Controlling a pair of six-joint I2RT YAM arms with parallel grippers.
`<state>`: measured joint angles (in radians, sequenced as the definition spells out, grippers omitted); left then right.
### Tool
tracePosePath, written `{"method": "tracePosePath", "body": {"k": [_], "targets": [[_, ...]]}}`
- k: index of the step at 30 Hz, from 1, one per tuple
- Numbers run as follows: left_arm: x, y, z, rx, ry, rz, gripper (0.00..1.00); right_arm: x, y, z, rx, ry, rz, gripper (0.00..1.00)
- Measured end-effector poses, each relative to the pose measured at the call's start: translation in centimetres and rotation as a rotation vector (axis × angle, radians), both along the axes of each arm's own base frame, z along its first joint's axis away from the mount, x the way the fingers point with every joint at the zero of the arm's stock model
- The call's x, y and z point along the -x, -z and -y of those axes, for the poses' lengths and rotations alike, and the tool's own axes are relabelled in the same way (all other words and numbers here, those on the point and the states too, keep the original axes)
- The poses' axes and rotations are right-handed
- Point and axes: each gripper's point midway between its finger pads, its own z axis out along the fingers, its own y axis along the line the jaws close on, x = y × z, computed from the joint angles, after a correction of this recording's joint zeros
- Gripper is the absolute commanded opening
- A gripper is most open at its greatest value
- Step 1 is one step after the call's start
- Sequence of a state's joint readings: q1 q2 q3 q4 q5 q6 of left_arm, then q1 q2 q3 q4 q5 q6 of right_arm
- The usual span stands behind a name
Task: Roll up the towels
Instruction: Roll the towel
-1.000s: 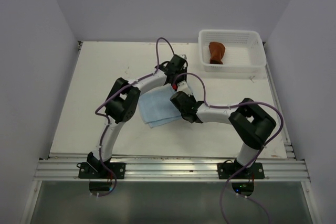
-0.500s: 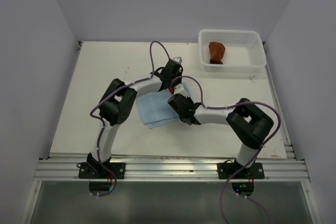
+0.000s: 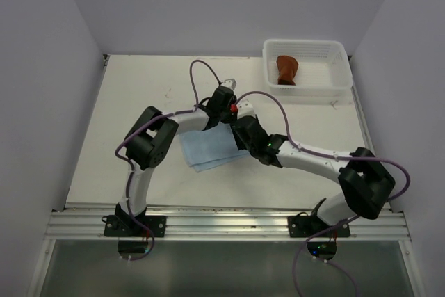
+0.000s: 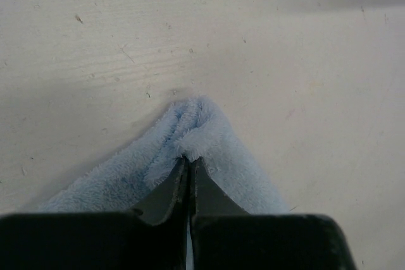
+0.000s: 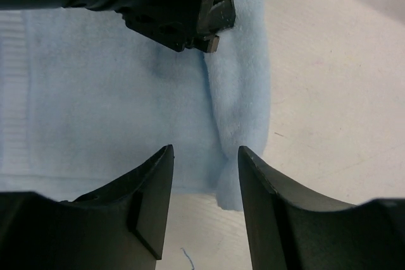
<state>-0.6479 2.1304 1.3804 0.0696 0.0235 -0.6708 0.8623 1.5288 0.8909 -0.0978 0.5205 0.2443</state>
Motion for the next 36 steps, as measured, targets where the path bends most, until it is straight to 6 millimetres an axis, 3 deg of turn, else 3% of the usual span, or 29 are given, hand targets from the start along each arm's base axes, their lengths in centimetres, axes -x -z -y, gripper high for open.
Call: {"method": "tracePosePath", "body": {"k": [3,8,13,16,20,25,30,36], "targets": [[-0.1,-0.1,0.0,0.008,0.002,0.003,0.0,0.5,-1.9,0.2,-0.083,-0.007,0.018,0.51],[0.0,-0.1,-0.2,0.021,0.004,0.007,0.0,1.0,-2.3,2.2,-0.198,0.032,-0.013,0.35],[0.3,-0.2,-0.6,0.025,0.003,0.007,0.0,-1.4,-1.0,6.7,-0.414,0.196,-0.107,0.31],[0.5,-0.2,-0.8,0.026,0.004,0.009,0.0,-3.0,-0.8,7.6,-0.57,0.245,-0.161,0.3],[0.6,-0.2,-0.8,0.027,0.006,0.009,0.0,-4.3,0.3,6.9,-0.746,0.248,-0.239,0.34],[0.7,-0.3,-0.8,0.028,0.006,0.009,0.0,-3.7,3.2,4.9,-0.857,0.227,-0.38,0.41],[0.7,-0.3,-0.8,0.028,0.006,0.009,0.0,-2.7,5.0,4.0,-0.896,0.212,-0.456,0.41],[0.7,-0.3,-0.8,0.028,0.007,0.009,0.0,-2.6,5.3,3.9,-0.892,0.196,-0.465,0.36]]}}
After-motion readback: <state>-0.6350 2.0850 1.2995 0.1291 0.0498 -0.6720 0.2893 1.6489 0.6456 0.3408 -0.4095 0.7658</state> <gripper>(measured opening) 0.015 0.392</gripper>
